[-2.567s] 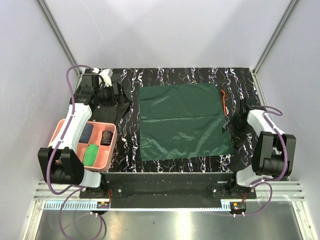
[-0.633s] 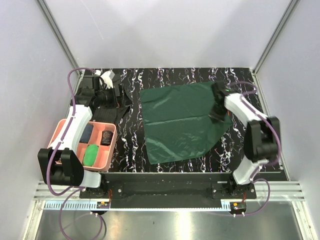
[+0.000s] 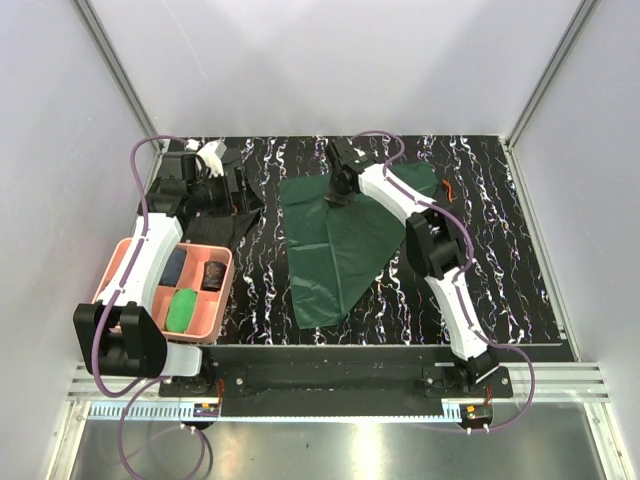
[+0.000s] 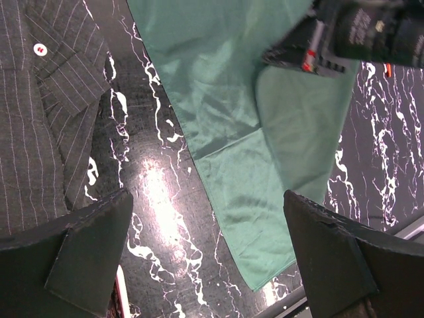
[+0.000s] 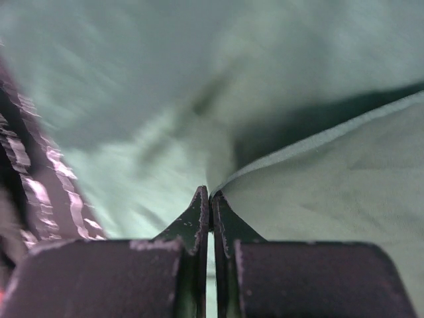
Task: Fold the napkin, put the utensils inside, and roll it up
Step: Fold the napkin
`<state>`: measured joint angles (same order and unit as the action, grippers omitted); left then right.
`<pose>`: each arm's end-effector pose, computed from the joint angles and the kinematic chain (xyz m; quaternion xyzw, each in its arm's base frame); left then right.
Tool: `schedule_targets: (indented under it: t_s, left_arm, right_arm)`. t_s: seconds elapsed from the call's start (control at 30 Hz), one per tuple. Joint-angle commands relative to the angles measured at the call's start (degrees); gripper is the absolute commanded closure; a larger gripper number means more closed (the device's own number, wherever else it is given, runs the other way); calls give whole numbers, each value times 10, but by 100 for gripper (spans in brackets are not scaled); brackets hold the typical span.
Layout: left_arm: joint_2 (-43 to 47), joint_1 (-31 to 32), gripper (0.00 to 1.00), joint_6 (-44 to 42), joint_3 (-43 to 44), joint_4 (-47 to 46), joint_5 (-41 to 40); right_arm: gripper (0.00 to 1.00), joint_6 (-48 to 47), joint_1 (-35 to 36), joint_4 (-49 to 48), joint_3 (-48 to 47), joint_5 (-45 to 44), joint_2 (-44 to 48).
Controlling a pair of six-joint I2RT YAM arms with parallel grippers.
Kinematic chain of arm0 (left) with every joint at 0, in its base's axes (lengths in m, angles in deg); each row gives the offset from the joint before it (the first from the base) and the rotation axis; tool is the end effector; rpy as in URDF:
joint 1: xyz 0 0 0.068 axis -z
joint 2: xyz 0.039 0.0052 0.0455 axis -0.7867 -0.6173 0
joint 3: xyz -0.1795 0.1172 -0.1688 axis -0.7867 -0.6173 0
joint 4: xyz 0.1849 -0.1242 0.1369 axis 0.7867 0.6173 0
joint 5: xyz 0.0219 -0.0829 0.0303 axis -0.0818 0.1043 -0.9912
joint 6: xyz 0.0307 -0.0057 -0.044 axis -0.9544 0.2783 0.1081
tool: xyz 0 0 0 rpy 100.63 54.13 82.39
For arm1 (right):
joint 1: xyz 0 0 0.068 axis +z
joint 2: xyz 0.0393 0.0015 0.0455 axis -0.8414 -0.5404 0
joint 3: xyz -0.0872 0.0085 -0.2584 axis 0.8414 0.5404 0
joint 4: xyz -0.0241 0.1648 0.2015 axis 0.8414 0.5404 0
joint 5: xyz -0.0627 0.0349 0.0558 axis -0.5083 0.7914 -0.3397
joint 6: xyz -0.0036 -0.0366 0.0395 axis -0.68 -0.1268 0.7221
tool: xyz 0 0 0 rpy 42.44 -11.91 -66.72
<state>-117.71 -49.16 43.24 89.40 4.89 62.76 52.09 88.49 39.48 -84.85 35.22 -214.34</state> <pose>0.2952 -0.0306 0.3227 0.0246 0.8886 -0.2661 0.3728 0.4452 0.2663 0.1912 0.0849 0.9594 0.1233 0.2390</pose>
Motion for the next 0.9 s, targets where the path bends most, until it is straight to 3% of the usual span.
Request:
schedule_targets:
  t_s: [0.0, 0.23, 0.57, 0.87]
  left_arm:
    - [22, -5, 1, 7, -3, -31, 17]
    - [25, -10, 1, 9, -6, -35, 17]
    - [22, -15, 1, 14, -8, -39, 28]
    - [22, -19, 1, 16, -8, -40, 32]
  right_arm:
    - [100, 19, 11, -30, -131, 35, -61]
    - [100, 57, 19, -35, -284, 68, -165]
    - [100, 102, 40, -157, -297, 94, -202]
    - [100, 129, 41, -188, -339, 73, -238]
